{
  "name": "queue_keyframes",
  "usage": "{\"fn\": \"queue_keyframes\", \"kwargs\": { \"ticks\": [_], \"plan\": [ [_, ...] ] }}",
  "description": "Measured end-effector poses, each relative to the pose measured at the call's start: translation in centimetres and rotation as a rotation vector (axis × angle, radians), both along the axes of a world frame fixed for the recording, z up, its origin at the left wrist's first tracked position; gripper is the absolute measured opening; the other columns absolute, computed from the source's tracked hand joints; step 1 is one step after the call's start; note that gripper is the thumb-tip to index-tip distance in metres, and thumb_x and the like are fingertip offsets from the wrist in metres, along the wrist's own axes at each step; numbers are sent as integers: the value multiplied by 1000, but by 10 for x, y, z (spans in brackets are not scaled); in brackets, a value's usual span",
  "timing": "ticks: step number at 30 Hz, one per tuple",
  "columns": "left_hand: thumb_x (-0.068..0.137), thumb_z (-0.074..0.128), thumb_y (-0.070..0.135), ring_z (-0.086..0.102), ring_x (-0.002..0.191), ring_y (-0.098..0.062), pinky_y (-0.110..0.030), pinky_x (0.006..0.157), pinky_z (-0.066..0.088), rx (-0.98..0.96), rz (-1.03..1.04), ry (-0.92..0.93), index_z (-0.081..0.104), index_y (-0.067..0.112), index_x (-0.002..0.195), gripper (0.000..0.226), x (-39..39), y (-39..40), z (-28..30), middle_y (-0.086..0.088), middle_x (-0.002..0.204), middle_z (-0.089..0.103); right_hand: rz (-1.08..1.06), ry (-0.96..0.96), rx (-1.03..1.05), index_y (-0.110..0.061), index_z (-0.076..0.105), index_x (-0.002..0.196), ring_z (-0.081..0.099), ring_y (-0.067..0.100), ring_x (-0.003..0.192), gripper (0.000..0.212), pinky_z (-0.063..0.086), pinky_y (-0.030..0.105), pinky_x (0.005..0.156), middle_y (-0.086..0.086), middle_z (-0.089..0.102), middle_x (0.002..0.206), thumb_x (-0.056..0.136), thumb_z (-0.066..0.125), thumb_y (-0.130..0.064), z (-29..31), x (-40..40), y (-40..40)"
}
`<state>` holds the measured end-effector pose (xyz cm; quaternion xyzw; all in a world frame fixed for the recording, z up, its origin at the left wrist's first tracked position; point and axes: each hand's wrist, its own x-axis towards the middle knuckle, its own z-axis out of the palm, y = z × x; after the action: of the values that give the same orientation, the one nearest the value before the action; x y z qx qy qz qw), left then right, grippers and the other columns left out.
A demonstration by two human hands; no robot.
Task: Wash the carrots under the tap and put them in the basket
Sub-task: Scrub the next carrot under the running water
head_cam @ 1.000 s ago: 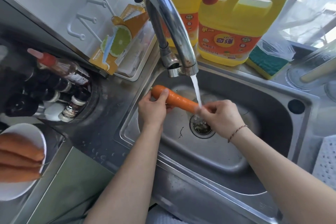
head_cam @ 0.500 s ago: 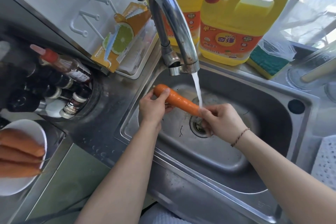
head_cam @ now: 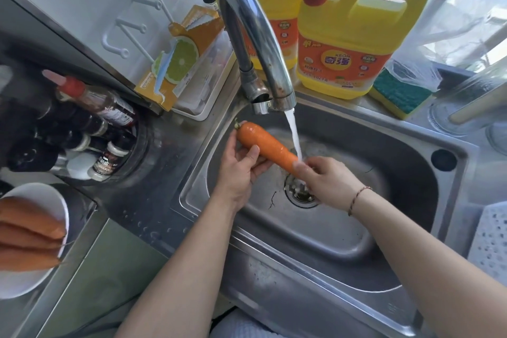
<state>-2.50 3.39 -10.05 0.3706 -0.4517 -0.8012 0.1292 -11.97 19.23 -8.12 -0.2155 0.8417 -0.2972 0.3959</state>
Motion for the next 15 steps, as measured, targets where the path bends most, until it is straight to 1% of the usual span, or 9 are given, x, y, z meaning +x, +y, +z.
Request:
{"fn": "queue_keyframes", "kwargs": {
  "ticks": [3,4,6,9,10,12,13,14,15],
  "plan": [
    [100,44,-5,67,103,-21,-37,84,60,7,-79,47,47,32,129,47,-3,12,2,2,122,62,41,149,150,-21,55,76,62,24,74,57,49,36,65,-1,64,76,88,37,-74,7,-1,-13],
    [99,45,-6,68,101,-19,-35,83,60,-1,-116,60,47,32,128,47,-4,16,4,0,121,62,43,171,187,-22,54,76,62,24,75,60,47,34,65,-1,63,76,84,36,-79,8,-1,-16],
    [98,46,-6,69,99,-15,-32,79,60,-19,-154,90,46,29,131,48,-6,19,4,-4,120,61,22,153,171,-21,54,75,62,22,73,63,47,34,64,-2,63,74,82,37,-82,10,-3,-21],
    [92,52,-2,68,102,-17,-32,77,59,-9,-129,131,47,26,130,47,-5,10,4,-2,119,64,5,-24,-47,-15,60,83,59,16,60,54,46,30,60,-4,64,69,93,41,-65,8,-3,-20],
    [89,54,1,68,103,-18,-31,77,59,-2,-128,140,48,26,129,47,-3,6,5,0,116,67,9,-120,-120,-11,61,86,54,15,54,51,44,27,56,-5,63,66,98,41,-57,7,-3,-15],
    [85,56,5,67,103,-17,-31,77,59,11,-126,146,49,26,128,49,1,-1,6,6,111,71,-27,-335,-240,-7,60,91,50,17,49,43,41,29,51,-6,60,59,104,40,-42,5,-3,-6],
    [84,56,6,66,104,-18,-32,78,60,13,-129,143,49,26,129,50,1,-2,6,5,111,70,-64,-422,-265,-6,59,93,49,19,48,39,41,31,50,-5,61,58,105,40,-38,4,-2,-4],
    [85,57,5,65,105,-19,-33,79,60,12,-131,134,49,27,129,50,1,0,6,3,113,69,-109,-455,-254,-6,59,92,48,20,46,39,40,30,48,-1,62,62,105,40,-38,3,-1,-4],
    [88,56,2,65,105,-20,-33,80,60,6,-132,123,49,27,128,48,0,2,4,2,112,69,-161,-425,-212,-7,59,89,47,18,44,42,39,25,45,4,62,66,104,40,-42,4,1,-8]
  ]
}}
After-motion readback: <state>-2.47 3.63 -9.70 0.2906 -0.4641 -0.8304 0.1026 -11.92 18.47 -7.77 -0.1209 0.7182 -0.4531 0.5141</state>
